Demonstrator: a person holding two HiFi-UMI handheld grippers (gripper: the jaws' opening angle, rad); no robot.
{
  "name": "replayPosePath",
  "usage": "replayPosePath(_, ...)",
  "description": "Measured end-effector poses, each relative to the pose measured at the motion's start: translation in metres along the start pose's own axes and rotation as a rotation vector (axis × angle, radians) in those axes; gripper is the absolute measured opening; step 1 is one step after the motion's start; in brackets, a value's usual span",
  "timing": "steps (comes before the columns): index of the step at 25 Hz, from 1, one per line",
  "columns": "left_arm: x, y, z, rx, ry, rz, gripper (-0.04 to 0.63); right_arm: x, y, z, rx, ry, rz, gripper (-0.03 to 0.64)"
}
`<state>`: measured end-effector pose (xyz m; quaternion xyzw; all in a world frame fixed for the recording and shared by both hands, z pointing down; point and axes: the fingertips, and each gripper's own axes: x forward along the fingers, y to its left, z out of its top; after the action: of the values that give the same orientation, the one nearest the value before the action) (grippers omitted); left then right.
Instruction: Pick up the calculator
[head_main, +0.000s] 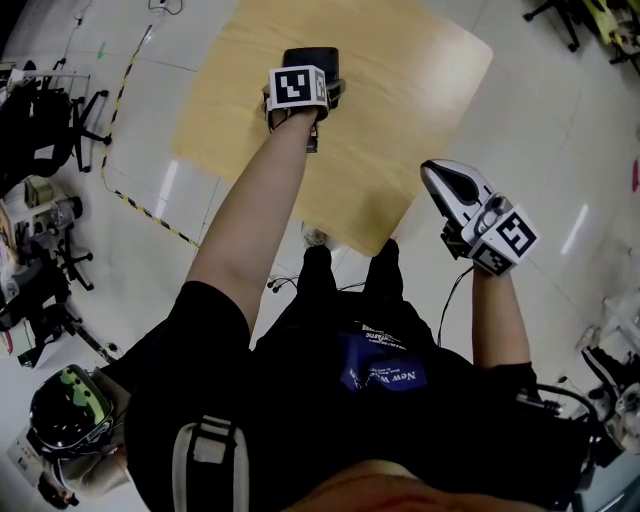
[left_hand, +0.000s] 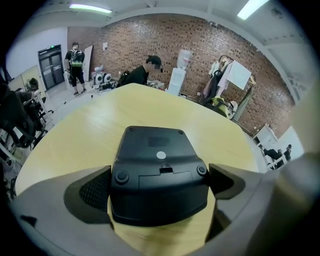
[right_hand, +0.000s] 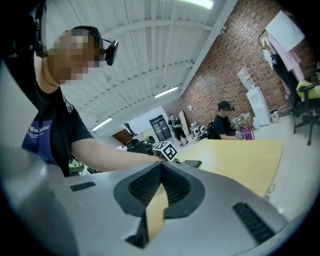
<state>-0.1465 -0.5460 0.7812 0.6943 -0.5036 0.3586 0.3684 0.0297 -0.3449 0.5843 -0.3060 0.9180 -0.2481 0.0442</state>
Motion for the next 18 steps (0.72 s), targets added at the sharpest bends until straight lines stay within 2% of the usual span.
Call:
replayPosePath(6, 0.006, 0.006, 0.001, -0.035, -0.040, 0.014, 0.584, -0.003, -0.006, -0.002, 0.033, -0.014, -0.012, -0.015)
replayPosePath(9, 0.004, 0.008, -0.001, -0.020, -0.033, 0.004, 0.584, -0.004, -0.001, 0.001, 0.019, -0.017, -0.006, -0.015)
replayPosePath(12, -0.001, 0.007, 0.001, -0.027, -0.037, -0.050, 0.584, -0.006, 0.002, 0.009, 0.024, -0.020, -0.013, -0.015)
replayPosePath(18, -0.017, 0.008, 0.005, -0.136, -0.091, -0.213, 0.584, -0.005, 0.006, 0.011, 0.019, -0.012, -0.029, -0.015)
